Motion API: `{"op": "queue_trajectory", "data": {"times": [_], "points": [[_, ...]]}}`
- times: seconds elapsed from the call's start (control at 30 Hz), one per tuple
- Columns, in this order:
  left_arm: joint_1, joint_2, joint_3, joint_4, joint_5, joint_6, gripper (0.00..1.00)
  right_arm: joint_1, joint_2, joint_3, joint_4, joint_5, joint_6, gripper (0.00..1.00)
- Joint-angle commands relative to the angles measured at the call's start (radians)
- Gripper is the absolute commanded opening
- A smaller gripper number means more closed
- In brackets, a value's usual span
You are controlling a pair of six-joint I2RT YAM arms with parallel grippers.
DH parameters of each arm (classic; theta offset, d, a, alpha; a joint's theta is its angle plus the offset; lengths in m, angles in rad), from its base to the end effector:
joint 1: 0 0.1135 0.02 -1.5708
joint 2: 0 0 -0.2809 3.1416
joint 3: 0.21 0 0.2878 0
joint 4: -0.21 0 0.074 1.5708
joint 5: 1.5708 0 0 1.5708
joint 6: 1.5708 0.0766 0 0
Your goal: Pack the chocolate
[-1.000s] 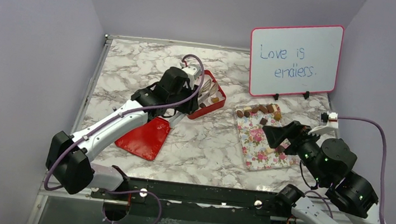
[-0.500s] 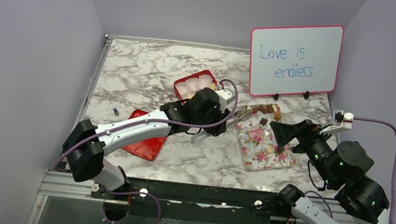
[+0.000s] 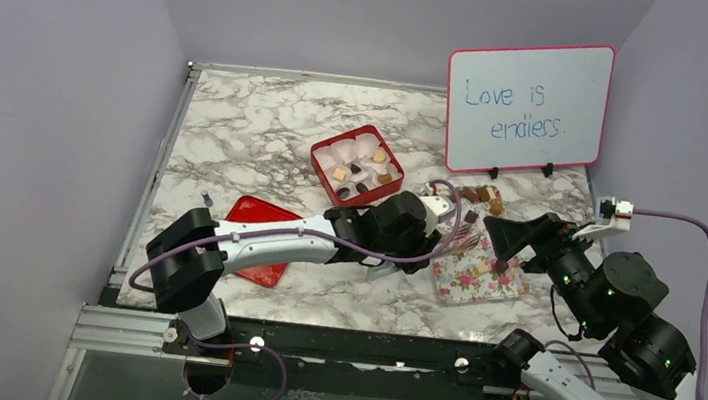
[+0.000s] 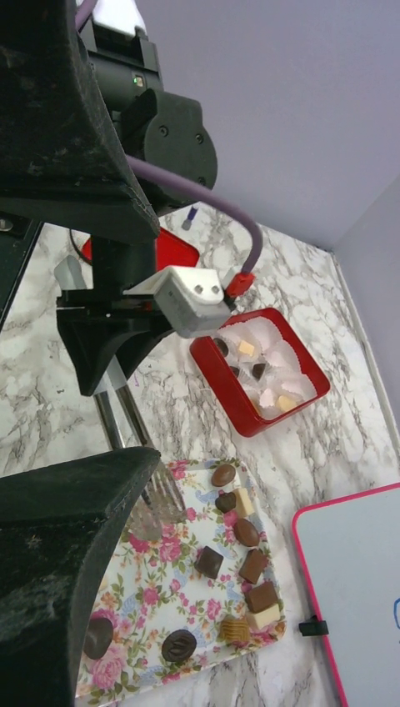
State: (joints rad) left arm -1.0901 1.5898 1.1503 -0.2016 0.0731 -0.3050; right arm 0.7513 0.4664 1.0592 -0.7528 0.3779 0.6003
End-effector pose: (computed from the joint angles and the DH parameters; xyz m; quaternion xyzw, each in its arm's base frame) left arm 0.1921 -0.3804 0.2389 0.3569 0.8191 -0.3128 0.3224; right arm 0.1014 0.0561 0.4237 0.0650 0.7549 0.2868 0.5863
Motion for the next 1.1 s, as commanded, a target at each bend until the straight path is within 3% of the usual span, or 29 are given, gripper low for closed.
{"op": "queue_trajectory", "data": {"times": [0.0,0.77,1.07], "points": [[-0.050,0.044,0.045,0.080,-0.047,0.018,0.40,-0.004,-0.008,0.022,0.007,0.032,-0.011,0.97],[-0.138,0.279,0.152,0.096,-0.129,0.097,0.45,-0.004,-0.042,0.010,-0.001,0.056,-0.016,0.97],[-0.155,0.273,0.145,0.088,-0.149,0.084,0.34,-0.004,-0.038,-0.001,0.010,0.055,-0.017,0.97]]}}
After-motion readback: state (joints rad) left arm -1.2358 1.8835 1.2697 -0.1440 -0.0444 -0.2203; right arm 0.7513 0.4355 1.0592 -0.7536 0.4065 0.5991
